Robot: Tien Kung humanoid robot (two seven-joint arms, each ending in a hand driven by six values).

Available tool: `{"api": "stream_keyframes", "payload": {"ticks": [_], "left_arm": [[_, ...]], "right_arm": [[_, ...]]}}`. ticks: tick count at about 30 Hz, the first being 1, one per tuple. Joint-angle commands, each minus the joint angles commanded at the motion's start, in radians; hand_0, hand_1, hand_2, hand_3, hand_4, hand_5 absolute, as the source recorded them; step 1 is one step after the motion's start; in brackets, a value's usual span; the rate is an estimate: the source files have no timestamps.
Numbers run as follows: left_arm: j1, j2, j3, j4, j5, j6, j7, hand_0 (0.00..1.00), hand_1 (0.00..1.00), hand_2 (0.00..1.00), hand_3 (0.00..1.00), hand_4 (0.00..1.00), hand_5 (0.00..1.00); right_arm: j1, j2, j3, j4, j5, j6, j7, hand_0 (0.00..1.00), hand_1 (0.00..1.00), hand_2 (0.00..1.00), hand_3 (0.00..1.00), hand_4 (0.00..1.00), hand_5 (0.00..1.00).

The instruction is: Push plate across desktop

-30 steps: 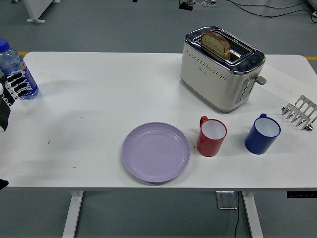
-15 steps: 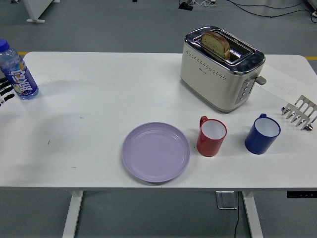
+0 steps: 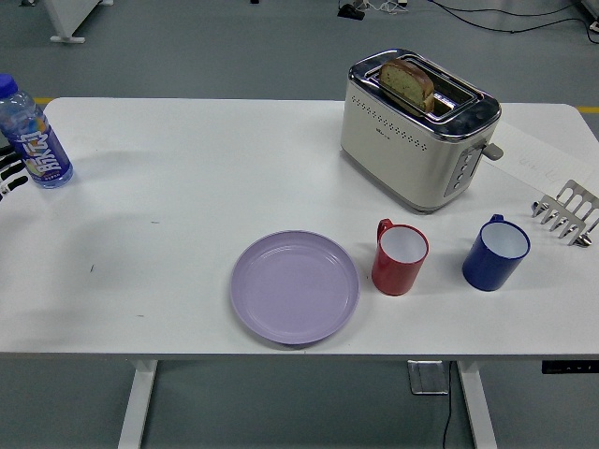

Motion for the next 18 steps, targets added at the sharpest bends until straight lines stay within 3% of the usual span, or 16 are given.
{"api": "stream_keyframes", "payload": {"ticks": [18], "left_arm": [[0.009, -0.003, 0.013, 0.001, 0.001, -0.001, 0.001, 0.768, 0.801, 0.785, 0.728, 0.564, 0.998]], "right_arm": [[-0.010, -0.001, 0.002, 0.000, -0.001, 0.000, 0.001, 0.658, 0.641, 0.716, 0.666, 0.255, 0.282]]}}
